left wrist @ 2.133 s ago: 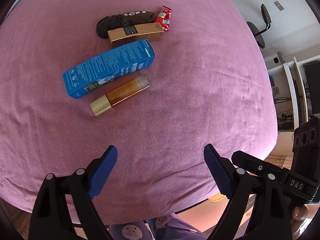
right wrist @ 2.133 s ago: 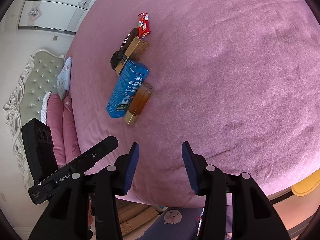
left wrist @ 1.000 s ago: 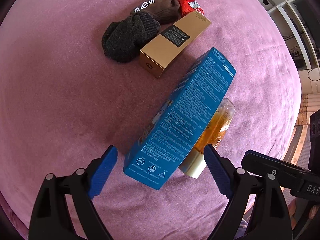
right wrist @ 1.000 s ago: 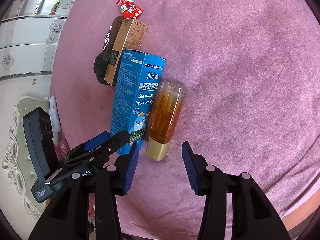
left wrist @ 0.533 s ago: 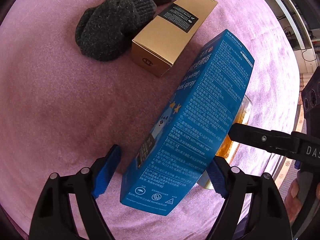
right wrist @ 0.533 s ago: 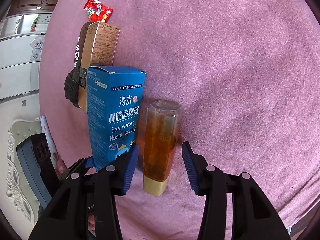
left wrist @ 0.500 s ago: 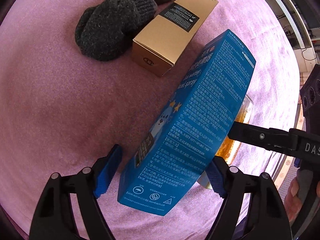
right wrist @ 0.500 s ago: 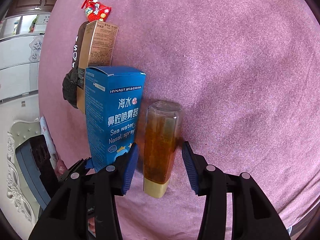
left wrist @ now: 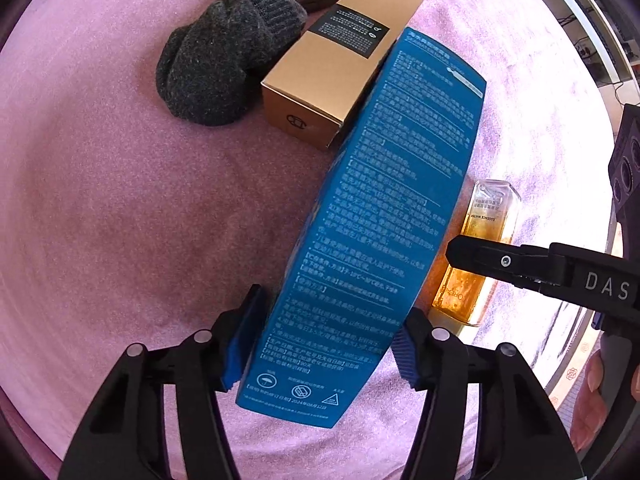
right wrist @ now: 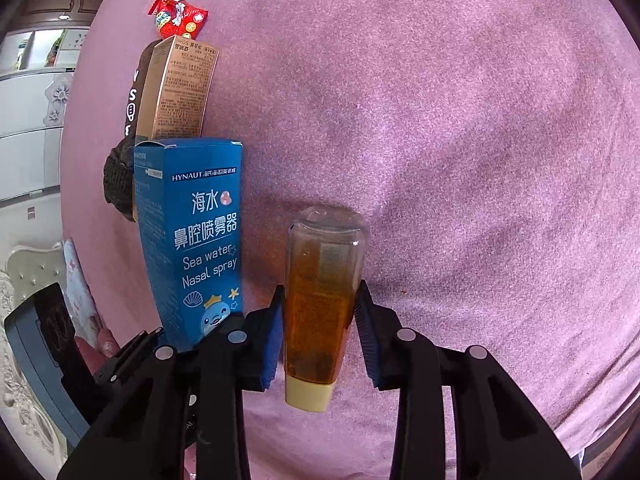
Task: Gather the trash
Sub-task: 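Grasp the blue nasal spray box with the left gripper while the right grasps the amber bottle, then carry the blue box and amber bottle over the yellow basin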
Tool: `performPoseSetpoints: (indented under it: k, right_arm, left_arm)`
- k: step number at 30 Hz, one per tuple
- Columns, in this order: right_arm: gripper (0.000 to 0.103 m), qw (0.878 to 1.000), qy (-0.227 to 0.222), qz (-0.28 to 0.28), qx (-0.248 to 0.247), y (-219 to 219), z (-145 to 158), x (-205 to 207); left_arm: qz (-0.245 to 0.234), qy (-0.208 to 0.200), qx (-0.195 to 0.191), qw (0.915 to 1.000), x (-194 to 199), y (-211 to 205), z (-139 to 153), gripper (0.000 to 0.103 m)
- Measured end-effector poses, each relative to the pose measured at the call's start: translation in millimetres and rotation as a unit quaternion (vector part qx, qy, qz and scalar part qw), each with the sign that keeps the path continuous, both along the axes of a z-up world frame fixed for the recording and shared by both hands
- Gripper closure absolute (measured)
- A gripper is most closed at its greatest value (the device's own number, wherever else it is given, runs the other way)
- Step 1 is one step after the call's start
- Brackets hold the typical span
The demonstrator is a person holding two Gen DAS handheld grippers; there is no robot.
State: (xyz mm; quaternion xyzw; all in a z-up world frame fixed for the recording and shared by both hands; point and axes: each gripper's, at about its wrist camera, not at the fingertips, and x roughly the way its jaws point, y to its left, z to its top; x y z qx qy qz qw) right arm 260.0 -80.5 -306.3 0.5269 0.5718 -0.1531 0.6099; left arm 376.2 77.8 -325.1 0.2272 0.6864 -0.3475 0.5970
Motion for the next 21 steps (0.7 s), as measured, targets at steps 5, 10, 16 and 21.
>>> performPoseSetpoints:
  k: [5, 10, 16, 21]
  right_arm:
    - [0.070, 1.000, -0.010, -0.004, -0.003, -1, 7, -14]
    - [0.071, 1.000, -0.021, -0.008, -0.012, -11, 15, -33]
    - [0.072, 0.999, -0.032, -0.014, -0.037, -18, 34, -54]
    - [0.072, 0.997, -0.044, -0.031, -0.052, -32, 54, -84]
  left_arm:
    - [0.011, 0.013, -0.023, 0.9996, -6, 14, 8, 0.049]
    - [0.011, 0.016, -0.040, 0.9990, -24, 19, 23, 0.052]
    - [0.017, 0.010, -0.066, 0.9976, -52, 30, 34, 0.053]
    - [-0.002, 0.010, -0.084, 0.9964, -75, 20, 55, 0.053]
